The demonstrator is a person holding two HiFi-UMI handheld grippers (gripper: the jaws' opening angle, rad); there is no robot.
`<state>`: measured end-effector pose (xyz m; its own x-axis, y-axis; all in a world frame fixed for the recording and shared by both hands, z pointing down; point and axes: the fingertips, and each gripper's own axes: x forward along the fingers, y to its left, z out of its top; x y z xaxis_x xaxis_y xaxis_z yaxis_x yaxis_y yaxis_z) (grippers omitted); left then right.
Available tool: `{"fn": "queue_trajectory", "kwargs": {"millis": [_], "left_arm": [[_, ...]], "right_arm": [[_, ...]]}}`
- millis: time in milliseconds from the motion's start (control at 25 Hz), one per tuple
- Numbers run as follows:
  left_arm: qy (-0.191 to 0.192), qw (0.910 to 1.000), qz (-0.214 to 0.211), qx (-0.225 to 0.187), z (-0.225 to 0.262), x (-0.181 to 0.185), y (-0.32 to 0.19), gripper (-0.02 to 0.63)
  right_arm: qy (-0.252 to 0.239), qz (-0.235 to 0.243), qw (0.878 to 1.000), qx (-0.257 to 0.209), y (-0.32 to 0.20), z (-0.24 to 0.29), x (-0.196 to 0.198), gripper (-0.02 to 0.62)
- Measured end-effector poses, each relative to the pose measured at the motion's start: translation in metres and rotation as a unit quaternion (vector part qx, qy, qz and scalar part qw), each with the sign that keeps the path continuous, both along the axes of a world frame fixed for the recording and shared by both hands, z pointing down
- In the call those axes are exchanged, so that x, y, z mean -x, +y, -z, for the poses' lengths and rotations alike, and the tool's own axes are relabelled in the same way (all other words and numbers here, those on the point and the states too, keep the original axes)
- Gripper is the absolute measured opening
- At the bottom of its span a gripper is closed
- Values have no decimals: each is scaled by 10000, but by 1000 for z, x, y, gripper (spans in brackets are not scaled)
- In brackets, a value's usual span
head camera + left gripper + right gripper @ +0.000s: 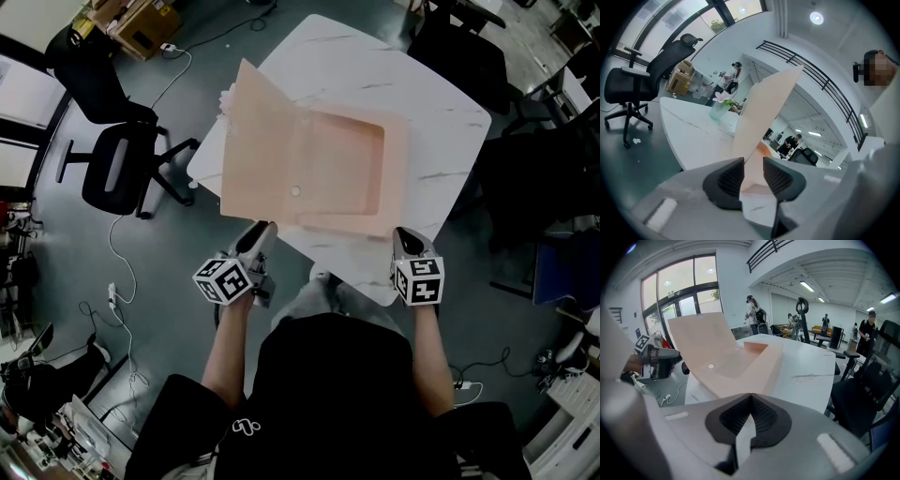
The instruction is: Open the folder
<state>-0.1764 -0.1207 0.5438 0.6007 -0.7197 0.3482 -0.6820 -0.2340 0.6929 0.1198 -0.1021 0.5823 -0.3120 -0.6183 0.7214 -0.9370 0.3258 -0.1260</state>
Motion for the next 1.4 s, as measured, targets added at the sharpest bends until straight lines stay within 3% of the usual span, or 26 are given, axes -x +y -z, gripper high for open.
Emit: {"fn": "queue_trajectory", "kwargs": {"millis": [200,600,840,1040,1200,1400], "left_arm": [[-256,9995,-184,84,-2,-7,7,117],[-134,9995,-279,107,1,-36,13,106],[-31,9987,-218,-451,40,-53,-6,6],[-38,9942,-300,-1035,84,-75,-18,2],[-382,9875,-359,-1490,113,-95,-26,2],[-1306,9701,-226,-2031,145,-112,-38,2]], "right_arm": [[-96,82,9998,-182,-5,11,9,0],[-282,131,9987,-415,-14,29,14,0],[-573,39,9947,-849,-25,61,17,0],[-695,8,9897,-1248,-30,94,17,0],[-753,-6,9849,-1559,-32,118,15,0],[-866,-57,9773,-1932,-34,148,13,0]]}}
